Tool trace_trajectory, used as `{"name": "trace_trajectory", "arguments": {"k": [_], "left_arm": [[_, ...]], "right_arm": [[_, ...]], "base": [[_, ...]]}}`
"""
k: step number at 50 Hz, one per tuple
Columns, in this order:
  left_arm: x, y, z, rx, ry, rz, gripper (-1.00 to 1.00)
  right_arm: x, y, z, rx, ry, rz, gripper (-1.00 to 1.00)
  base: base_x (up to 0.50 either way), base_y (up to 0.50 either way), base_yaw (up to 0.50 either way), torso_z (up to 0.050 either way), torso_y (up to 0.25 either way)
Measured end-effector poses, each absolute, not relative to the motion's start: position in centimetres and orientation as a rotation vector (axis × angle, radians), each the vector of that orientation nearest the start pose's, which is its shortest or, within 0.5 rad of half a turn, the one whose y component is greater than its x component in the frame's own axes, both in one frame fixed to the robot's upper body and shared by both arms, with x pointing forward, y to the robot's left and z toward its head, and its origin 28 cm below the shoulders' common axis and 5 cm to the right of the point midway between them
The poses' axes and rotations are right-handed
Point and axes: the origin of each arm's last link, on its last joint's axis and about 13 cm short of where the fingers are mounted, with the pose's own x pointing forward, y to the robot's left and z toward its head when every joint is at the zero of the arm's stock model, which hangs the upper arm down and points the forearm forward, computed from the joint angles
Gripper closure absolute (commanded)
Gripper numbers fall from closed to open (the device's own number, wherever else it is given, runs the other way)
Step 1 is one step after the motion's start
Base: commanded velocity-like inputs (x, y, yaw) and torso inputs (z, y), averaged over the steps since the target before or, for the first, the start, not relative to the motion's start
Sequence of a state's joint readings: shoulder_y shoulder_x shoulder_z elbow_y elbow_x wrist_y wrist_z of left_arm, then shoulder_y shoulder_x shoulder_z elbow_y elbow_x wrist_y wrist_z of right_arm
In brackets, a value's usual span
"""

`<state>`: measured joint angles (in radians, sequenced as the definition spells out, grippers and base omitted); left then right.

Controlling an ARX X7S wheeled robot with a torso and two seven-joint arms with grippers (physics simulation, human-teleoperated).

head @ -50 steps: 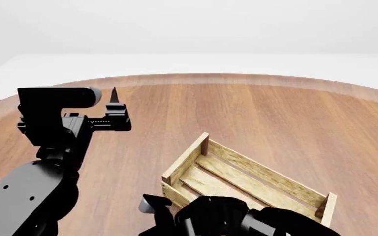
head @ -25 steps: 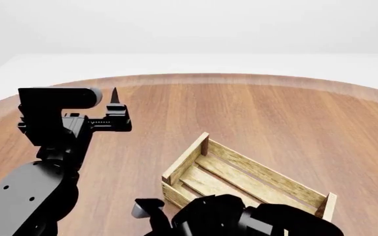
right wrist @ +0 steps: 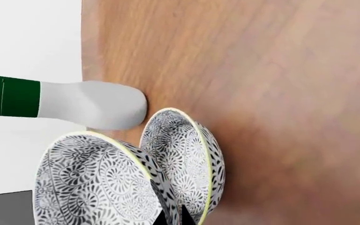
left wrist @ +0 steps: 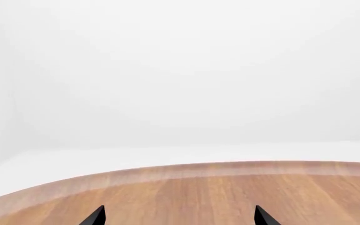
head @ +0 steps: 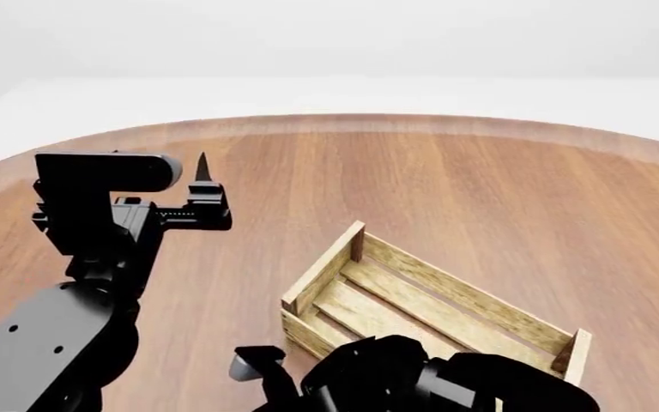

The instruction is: Stack the right bowl on the left bowl and place them in the tray.

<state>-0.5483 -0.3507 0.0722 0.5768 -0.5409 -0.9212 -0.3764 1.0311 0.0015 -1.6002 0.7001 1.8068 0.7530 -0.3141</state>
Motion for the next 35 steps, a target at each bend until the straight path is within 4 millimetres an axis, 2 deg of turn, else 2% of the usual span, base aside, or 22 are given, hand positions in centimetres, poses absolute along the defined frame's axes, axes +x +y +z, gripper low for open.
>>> {"name": "trace_trajectory", "arguments": {"k": [35], "left_arm": [[25.5,23.1,19.9,0.028,-0.13,0.005,-1.0]], "right_arm": [[27.4,3.7,5.1,0.31,1.22,1.245,1.0]], "base": [[0.0,0.0,0.0,0.0,0.0]]}}
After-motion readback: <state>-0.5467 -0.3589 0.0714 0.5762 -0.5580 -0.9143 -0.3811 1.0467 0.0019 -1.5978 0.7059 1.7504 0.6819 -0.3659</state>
